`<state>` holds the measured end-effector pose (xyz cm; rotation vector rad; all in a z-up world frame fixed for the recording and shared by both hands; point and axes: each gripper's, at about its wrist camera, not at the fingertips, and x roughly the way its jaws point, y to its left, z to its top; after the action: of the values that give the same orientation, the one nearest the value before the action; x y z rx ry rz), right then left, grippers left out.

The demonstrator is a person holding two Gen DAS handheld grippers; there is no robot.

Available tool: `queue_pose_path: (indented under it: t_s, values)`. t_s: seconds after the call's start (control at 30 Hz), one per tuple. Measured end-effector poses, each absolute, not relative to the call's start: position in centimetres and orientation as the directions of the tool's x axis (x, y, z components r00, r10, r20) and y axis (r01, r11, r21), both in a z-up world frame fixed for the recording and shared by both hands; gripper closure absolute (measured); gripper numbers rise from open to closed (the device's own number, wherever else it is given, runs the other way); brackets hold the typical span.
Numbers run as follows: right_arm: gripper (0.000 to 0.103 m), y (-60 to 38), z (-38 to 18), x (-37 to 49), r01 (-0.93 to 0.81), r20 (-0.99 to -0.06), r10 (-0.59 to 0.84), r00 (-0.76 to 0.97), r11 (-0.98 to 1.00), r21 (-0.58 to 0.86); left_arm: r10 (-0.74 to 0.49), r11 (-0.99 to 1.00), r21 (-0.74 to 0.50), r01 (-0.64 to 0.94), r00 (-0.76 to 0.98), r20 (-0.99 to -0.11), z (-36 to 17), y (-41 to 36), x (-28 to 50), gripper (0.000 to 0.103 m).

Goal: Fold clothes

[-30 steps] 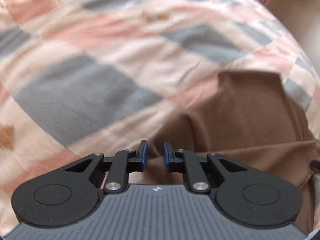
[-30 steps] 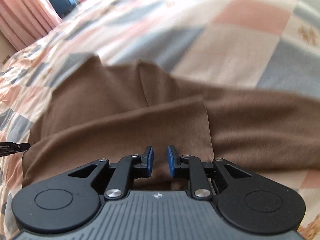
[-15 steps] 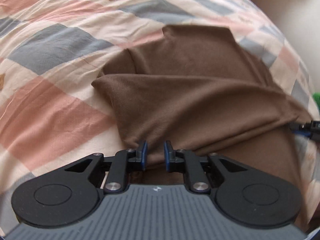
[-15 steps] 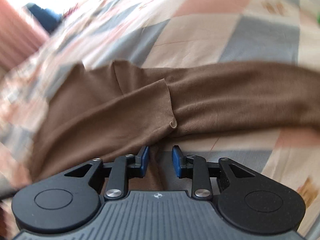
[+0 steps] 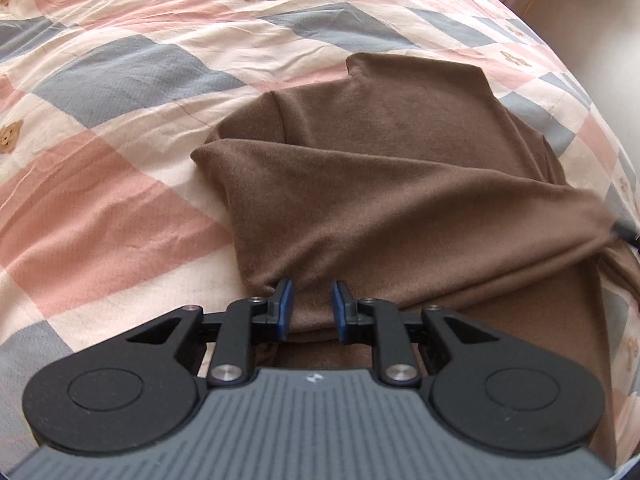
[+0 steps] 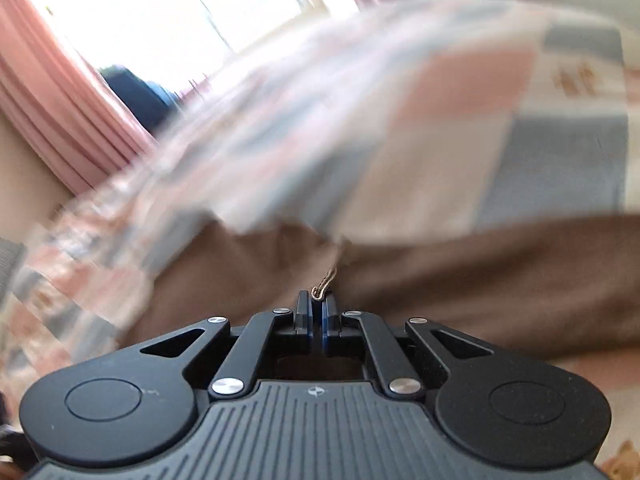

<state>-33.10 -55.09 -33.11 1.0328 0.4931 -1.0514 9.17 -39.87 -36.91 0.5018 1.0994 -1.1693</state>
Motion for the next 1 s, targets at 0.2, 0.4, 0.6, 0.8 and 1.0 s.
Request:
queue_pose_path:
  t_s: [0.2,0.4,0.6,0.8,1.0]
  values:
    - [0.072,-54.5,-32.4,-34.5,0.903,-0.759,-0.517,0.397,0.075,0.422,-0.467,0.353,-0.154,0.923,0.031,-0.884,-35.4,-39.9,7.5,0.085]
    - [0.092,-55.9,-33.9,-35.7,0.929,-0.822,-0.44,0.362,0.096,0.357,-0.411,0.393,-0.103,0.914,0.075,-0.908,-35.5,-39.9,5.8,0.083]
    - [0.064,-50.7,-31.0,-47.5,0.838,-0.759,-0.553,0.345,-0.183,0.515,-0.43,0.347,-0.11,0.931,0.054,-0.901,-32.3,-39.6,1.9,0.08]
    - [0.062,-46.3,-32.9,-61.8,0.614,-0.777,-0.596,0.202,-0.541,0.575,-0.442,0.303,-0.169,0.938,-0.019,-0.897,-31.1,-40.6,-3.1,0.076]
    - [0.061,-46.0,-35.7,-66.6,0.421,-0.745,-0.629,0.22,-0.628,0.655,-0.407,0.254,-0.16,0.954,-0.045,-0.912,-31.1,-42.1,-6.8,0.073]
